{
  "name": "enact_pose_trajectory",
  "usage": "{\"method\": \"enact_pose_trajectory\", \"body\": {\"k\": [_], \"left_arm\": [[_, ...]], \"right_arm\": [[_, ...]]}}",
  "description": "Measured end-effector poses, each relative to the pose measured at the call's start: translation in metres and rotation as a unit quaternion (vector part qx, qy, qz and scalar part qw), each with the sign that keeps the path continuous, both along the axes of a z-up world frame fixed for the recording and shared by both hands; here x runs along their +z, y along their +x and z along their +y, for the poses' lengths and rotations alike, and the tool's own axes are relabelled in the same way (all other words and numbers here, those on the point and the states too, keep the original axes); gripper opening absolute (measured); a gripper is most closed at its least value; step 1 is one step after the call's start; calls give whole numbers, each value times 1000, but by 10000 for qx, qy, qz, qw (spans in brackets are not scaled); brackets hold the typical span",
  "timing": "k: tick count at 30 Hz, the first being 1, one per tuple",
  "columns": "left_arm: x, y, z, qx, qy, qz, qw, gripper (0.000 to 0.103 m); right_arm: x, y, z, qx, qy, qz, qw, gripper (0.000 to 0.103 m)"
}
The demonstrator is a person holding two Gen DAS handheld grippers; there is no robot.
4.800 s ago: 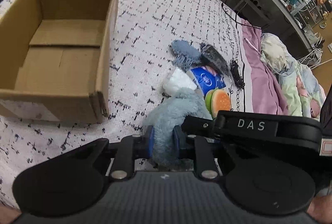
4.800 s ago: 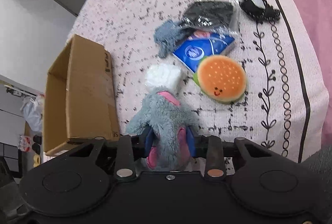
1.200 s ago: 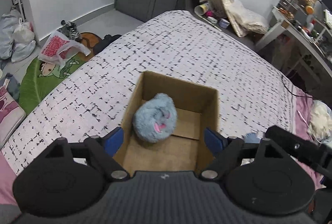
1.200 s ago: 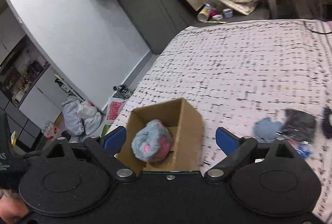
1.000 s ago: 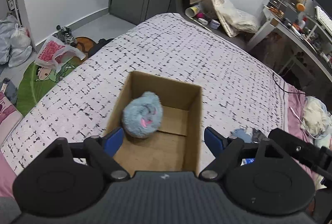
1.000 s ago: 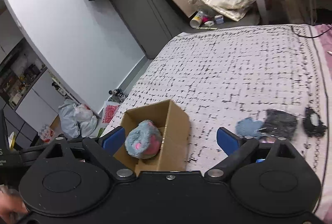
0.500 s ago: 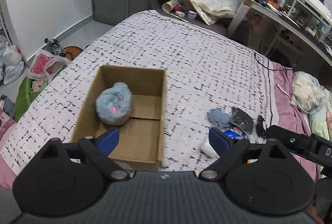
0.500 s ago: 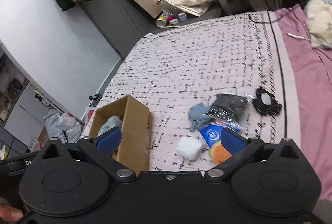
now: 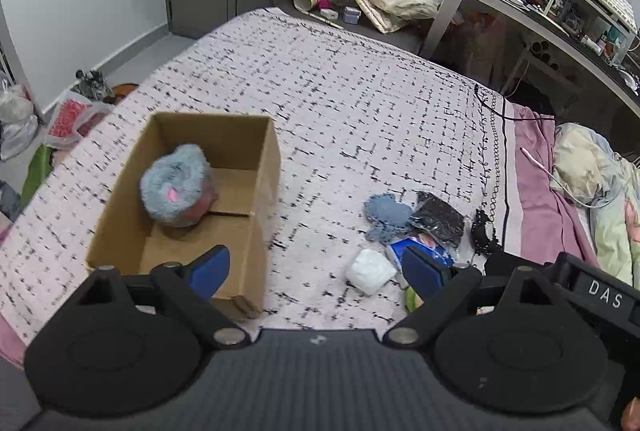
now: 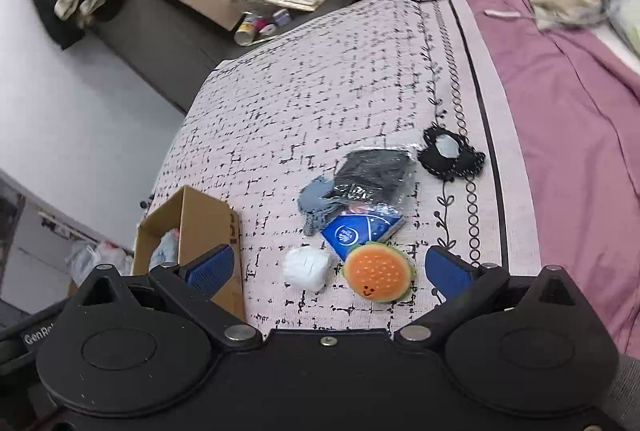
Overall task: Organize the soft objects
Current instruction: 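Reach the left gripper to the white cloth bundle while the right grasps the hamburger plush, then carry the white bundle and hamburger plush over the box with both grippers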
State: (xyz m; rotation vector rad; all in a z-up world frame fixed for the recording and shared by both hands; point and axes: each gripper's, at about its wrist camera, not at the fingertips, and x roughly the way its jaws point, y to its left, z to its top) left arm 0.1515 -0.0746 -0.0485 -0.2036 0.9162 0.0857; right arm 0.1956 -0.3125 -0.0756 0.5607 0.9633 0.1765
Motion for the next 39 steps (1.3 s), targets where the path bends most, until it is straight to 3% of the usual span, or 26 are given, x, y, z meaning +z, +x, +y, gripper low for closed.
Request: {"method": "enact_pose_trajectory", "body": {"k": [4, 9, 23, 34, 39], "left_arm": [[-8, 8, -11, -82, -102, 119, 9998, 89], [-17, 20, -23, -206, -178, 241, 9993, 84], [-65, 55, -34, -84, -534, 705, 9960, 52], [-108, 79, -35, 107, -758, 1094, 9911, 52], [-121, 87, -34, 198, -819, 1123, 9901, 52]], "right_arm": [[-13, 5, -6, -98, 133, 220, 9996, 102], [-31, 11, -18, -428, 711, 596, 9948, 95], [-77, 32, -17, -787, 1128, 1443, 9799, 76], [-104, 48, -8, -930, 1197, 1927, 9695, 75], [-115, 53, -6, -971, 1248, 2038, 9661, 58]]}}
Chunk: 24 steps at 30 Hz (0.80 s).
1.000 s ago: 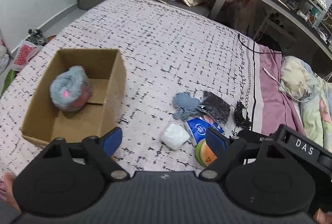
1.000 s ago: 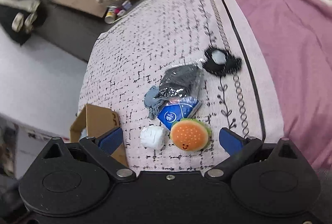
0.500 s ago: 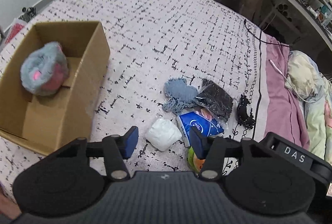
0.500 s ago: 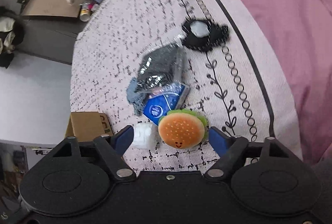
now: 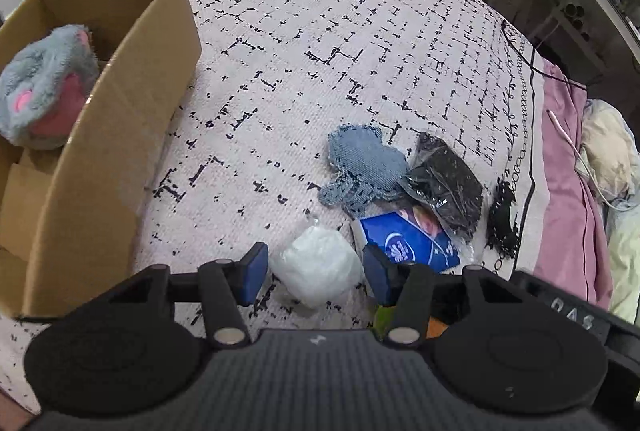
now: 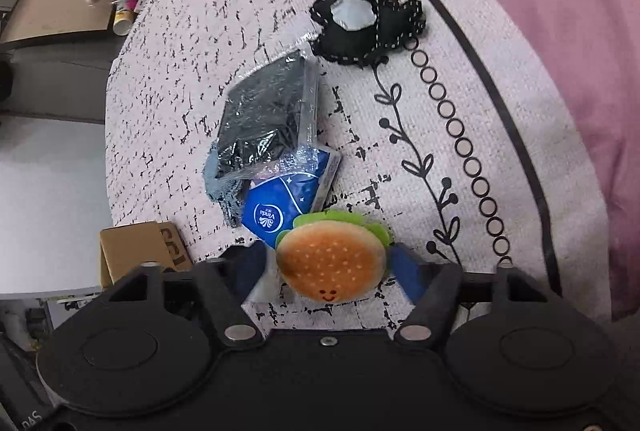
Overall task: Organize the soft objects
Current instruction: 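Carry the white bundle and hamburger plush over the box with both grippers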
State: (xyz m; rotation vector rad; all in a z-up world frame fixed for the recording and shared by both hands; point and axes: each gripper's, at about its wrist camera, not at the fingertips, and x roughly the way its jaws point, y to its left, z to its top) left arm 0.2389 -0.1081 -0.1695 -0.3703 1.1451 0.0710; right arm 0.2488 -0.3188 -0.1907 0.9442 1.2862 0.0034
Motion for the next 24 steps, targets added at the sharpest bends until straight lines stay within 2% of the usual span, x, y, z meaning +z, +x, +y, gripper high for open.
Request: {"method": "enact_pose_trajectory", "body": {"k": [6, 15, 17, 24], "left_arm": [[-7, 2, 6, 137, -147, -27, 9998, 45], [12, -7, 10, 176, -99, -321, 9993, 44], [18, -11, 12, 179, -99, -381, 9991, 44], [43, -25, 20, 146, -37, -651, 9978, 44]], "right_arm": [[0, 2, 2, 17, 24, -107, 9999, 51], [13, -5, 1, -4, -59, -431, 9991, 50], [19, -8, 0, 2, -81, -557, 9984, 49], [49, -24, -1, 15, -194, -1416, 9897, 50]]}}
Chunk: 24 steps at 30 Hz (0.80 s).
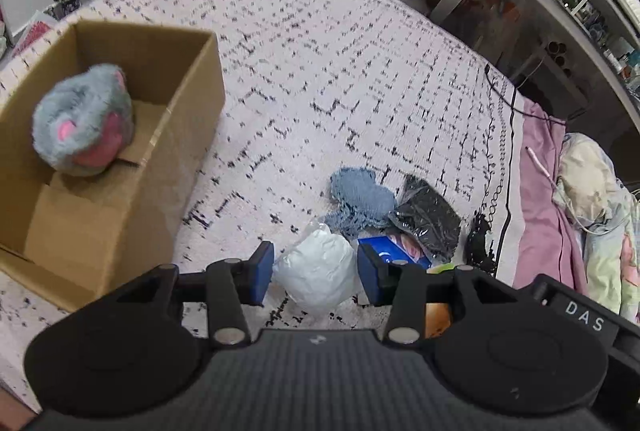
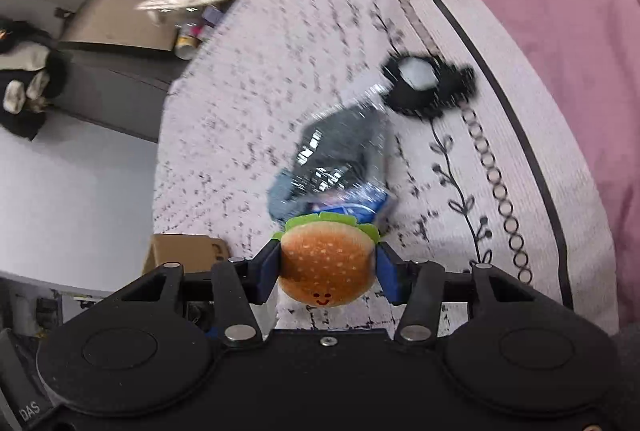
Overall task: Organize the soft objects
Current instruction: 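Carry the white bundle and hamburger plush over the box with both grippers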
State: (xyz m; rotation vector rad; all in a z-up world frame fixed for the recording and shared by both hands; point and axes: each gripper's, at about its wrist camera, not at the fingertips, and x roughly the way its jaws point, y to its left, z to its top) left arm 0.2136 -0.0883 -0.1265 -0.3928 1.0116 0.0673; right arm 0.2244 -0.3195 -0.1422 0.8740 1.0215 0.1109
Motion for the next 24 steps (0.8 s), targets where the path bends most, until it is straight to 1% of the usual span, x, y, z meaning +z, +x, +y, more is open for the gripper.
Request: {"method": "enact_pose_trajectory", "body": {"k": [2, 7, 12, 14, 17, 21, 24], "left_arm": [[8, -4, 3, 8, 30, -91, 10000, 44], [27, -14, 12, -10, 73, -259, 9996, 44], [47, -28, 26, -22, 139, -435, 9990, 44], [55, -33, 34, -16, 179, -519, 9985, 44], [66, -39, 48, 19, 218, -623, 9978, 44], [75, -44, 61, -25, 350, -739, 9967, 44], [82, -47, 73, -3, 353, -780, 9963, 44]], "right_arm": [[7, -4, -1, 19, 22, -203, 9998, 50], [23, -7, 7, 169, -166, -576, 9981, 49], [43, -9, 25, 536, -413, -1122, 9914, 50], [47, -10, 31, 690, -413, -1231, 9891, 50], [54, -11, 43, 883, -538, -1409, 9846, 50], [59, -13, 54, 1018, -644, -1480, 9816, 50], [62, -13, 63, 1089, -647, -1523, 9802, 50]]}}
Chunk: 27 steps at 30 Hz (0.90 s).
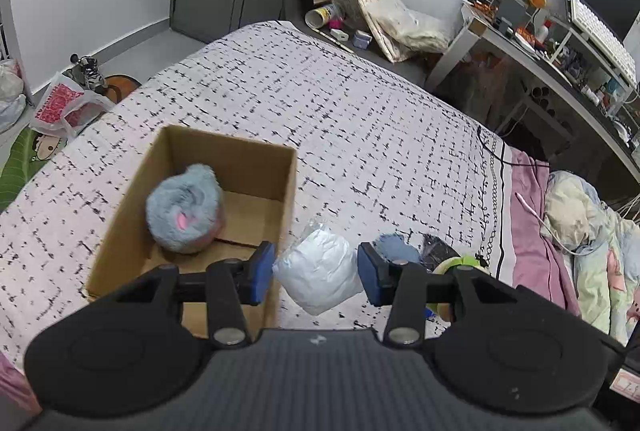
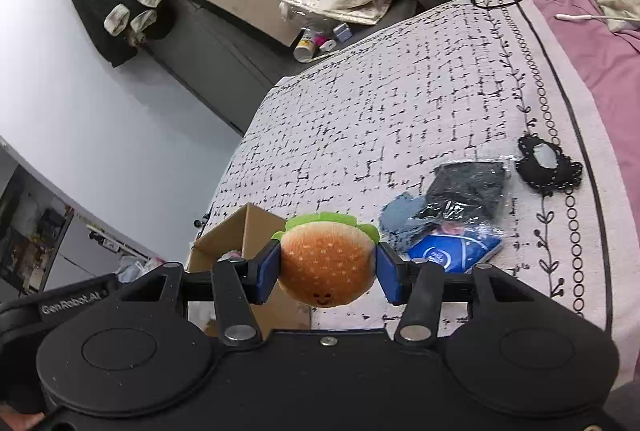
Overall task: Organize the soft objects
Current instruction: 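Carry the white bundle and hamburger plush over the box with both grippers, then drop the white bundle and hamburger plush into the box, opening both grippers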
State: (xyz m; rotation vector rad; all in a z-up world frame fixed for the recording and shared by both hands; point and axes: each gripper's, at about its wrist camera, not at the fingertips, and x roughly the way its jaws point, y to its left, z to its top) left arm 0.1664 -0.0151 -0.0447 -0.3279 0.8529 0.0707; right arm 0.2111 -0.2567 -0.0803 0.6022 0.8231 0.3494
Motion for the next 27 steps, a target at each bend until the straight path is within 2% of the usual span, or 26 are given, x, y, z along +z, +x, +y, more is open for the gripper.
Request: {"method": "enact_pose_trajectory", "body": {"k": [10, 20, 27], "left_arm": [[4, -13, 43, 271, -53, -96, 9996, 44], [-15, -19, 96, 615, -215, 23, 9979, 44], [-32, -17, 118, 704, -417, 106, 9966, 45]], "right_arm": [[9, -7, 40, 305, -39, -281, 9991, 50], [10, -8, 83, 679, -81, -441, 9967, 50], [10, -8, 112, 892, -237, -521, 9944, 50]]}}
